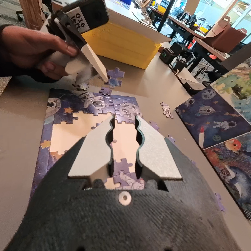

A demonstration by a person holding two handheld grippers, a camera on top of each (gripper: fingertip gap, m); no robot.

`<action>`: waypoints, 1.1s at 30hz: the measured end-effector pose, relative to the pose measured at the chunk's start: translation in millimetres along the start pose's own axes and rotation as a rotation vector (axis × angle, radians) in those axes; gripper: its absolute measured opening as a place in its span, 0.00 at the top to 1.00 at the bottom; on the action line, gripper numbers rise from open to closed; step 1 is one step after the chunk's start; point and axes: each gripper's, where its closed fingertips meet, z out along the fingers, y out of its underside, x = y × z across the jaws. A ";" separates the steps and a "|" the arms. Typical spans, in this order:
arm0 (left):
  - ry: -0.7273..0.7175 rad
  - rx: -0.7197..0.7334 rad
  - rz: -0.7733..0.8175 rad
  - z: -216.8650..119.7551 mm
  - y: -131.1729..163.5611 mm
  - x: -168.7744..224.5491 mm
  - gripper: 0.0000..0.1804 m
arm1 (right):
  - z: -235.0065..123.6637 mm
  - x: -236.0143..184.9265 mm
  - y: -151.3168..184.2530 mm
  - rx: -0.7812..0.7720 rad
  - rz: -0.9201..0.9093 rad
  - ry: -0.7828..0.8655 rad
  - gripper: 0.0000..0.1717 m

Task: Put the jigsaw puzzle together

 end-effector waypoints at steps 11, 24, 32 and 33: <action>0.025 -0.039 -0.022 12.9 13.2 2.0 1.00 | 3.3 -5.6 1.3 0.001 0.024 -0.029 0.85; 0.084 -0.076 -0.056 31.0 29.6 12.1 1.00 | 14.7 -29.1 -6.5 0.004 0.007 -0.085 0.87; 0.086 -0.119 -0.051 36.4 37.7 15.8 1.00 | 11.9 -26.5 -8.0 0.011 0.029 -0.085 0.97; 0.085 -0.125 -0.047 36.3 38.2 16.1 1.00 | 11.7 -27.0 -7.7 0.010 0.028 -0.088 0.97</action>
